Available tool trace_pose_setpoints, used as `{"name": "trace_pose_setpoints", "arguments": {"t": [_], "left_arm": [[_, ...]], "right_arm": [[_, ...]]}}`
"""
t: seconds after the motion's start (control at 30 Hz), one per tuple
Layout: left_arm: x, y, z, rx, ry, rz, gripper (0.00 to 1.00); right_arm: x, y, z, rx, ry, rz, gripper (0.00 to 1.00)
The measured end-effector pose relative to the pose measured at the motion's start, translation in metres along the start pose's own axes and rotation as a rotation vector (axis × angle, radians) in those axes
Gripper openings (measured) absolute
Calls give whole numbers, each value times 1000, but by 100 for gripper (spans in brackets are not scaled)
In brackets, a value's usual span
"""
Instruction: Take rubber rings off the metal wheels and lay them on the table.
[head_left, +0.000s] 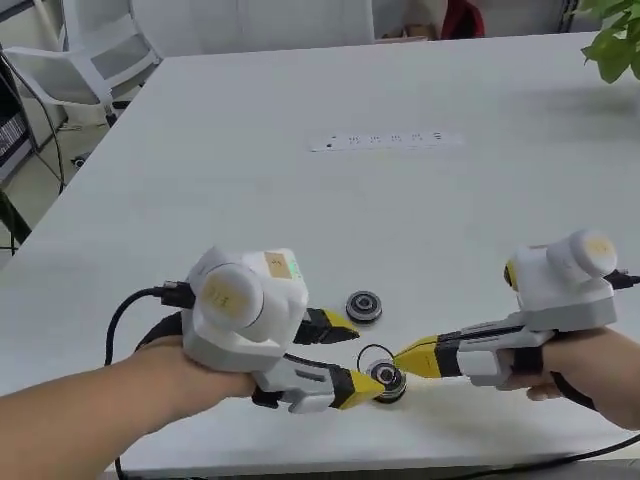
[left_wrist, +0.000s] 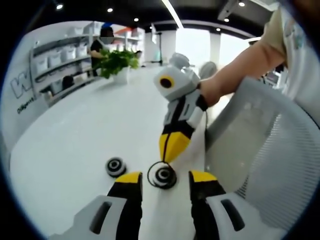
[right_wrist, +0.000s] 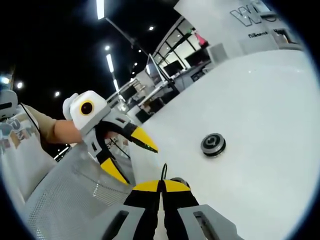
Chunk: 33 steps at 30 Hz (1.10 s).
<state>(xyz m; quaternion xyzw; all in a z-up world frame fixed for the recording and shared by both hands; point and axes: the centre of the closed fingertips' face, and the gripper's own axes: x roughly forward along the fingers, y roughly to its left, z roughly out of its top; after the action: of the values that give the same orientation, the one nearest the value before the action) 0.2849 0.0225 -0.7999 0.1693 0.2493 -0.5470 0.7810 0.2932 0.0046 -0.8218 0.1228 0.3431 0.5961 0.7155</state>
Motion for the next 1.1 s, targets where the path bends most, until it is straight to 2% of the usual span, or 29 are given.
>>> {"name": "trace_pose_setpoints", "arguments": {"t": [0.6,0.8,1.1], "left_arm": [[-37,18,5,-36,-53,68,40],[-52,25,1,-47,-61,98,40],[-72,36,-11,-89,-73,150,42]], "right_arm": [[10,27,30,-40,-14,39,0],[19,33,39,-55,-6,59,0],[31,36,49,-70,8,81,0]]}}
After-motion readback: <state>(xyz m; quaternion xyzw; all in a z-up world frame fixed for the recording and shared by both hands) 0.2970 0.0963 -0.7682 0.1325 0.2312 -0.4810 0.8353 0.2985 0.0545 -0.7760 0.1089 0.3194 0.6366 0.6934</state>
